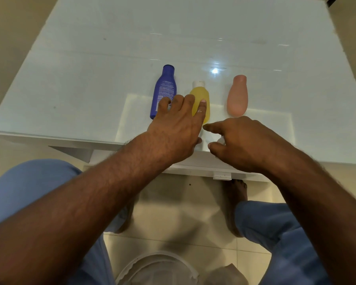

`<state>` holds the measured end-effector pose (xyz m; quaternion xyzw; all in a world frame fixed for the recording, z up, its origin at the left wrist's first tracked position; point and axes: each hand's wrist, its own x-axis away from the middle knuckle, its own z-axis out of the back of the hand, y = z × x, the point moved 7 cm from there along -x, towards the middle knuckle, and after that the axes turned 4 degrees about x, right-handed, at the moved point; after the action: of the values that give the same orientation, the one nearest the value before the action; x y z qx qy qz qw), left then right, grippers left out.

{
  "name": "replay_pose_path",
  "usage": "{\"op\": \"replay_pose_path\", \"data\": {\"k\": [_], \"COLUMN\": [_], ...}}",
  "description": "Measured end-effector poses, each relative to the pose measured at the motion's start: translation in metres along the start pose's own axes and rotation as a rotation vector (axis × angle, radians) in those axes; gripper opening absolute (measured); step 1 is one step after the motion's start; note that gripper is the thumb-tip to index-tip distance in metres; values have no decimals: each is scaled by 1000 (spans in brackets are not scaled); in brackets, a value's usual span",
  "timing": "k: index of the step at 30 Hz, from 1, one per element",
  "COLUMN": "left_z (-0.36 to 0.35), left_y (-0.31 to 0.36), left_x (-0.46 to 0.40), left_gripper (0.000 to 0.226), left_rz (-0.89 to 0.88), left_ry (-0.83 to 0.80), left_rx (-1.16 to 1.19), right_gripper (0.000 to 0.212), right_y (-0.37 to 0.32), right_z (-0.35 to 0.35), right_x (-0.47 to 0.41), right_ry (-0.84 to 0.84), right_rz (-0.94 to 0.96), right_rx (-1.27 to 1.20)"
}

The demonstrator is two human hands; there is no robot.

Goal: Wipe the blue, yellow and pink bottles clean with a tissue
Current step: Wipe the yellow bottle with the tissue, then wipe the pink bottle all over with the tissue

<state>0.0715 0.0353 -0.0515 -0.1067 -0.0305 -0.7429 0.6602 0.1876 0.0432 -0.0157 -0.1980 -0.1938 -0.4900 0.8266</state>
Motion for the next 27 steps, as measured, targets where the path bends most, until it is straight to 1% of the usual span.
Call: {"op": "replay_pose_path", "data": {"k": [27], "left_z": [-4], "left_y": [-3], "left_x": [1], "left_gripper": [90], "left_rz": [-7], "left_ry": [-4], "left_rx": [-5], "right_gripper": [50], "right_y": [-2], "right_z": [-1], "right_x": [0], "right_ry": [10], "right_rz": [-11], "right_rx": [-27]}}
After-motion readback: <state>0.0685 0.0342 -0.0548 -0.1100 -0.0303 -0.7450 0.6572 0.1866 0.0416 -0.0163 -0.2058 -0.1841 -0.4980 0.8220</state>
